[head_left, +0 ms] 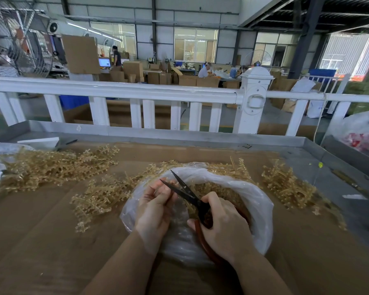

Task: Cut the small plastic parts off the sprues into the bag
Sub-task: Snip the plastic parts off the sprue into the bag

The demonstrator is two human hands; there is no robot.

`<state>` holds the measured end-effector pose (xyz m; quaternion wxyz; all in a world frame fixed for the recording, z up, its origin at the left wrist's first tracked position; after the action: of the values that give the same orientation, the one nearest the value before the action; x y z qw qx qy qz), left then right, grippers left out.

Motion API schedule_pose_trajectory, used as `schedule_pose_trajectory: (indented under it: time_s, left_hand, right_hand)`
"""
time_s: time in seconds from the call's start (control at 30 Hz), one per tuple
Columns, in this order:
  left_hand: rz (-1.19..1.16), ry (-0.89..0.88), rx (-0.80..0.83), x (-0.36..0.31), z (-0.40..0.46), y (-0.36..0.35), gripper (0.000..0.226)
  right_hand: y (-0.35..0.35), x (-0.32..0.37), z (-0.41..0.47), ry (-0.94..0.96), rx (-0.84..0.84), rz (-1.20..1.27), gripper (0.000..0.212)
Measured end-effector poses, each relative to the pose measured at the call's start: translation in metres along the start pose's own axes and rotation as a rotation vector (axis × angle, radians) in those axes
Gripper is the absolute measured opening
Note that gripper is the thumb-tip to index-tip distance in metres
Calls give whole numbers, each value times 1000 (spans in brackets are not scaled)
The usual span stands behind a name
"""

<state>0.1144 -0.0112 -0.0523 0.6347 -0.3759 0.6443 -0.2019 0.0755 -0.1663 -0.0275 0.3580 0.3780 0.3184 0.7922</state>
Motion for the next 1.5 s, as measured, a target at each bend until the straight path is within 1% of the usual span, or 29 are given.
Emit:
schedule_pose_trajectory:
  time_s: [0.27, 0.47, 0.63, 0.87, 1.03, 1.13, 1.27, 1.5]
  left_hand:
    - [-3, 38, 86, 3, 1, -3, 28]
    - [-9, 82, 78, 6, 2, -2, 27]
    - [-49, 95, 112, 5, 2, -3, 24]
    - [8, 85, 114, 7, 2, -3, 27]
    - [11, 63, 116, 6, 3, -5, 25]
    - [-4, 69, 128, 5, 2, -5, 22]
    - [-36, 83, 116, 5, 2, -5, 24]
    - [-30, 105, 120, 5, 0, -5, 23]
  right_hand:
    - [1, 0, 0, -10, 2, 32, 43]
    - [1, 0, 0, -17, 10, 33, 44]
    - [3, -1, -1, -32, -2, 42, 44]
    - [4, 0, 0, -12, 0, 70, 44]
    - [4, 0, 0, -15, -4, 71, 43]
    - [4, 0, 1, -20, -2, 66, 42]
    - [4, -1, 1, -25, -14, 61, 42]
    - [3, -2, 0, -21, -11, 50, 44]
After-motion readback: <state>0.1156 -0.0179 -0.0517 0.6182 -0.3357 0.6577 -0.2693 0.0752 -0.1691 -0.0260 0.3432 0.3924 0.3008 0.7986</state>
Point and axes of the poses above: each hand's wrist, its own z-axis towards the middle knuckle, its own y-axis out of the back of the hand, x = y × z, the point moved 6 cm from there along z, towards the middle knuckle, and after that the axes turned 1 degree about y, right-handed, at the moved point
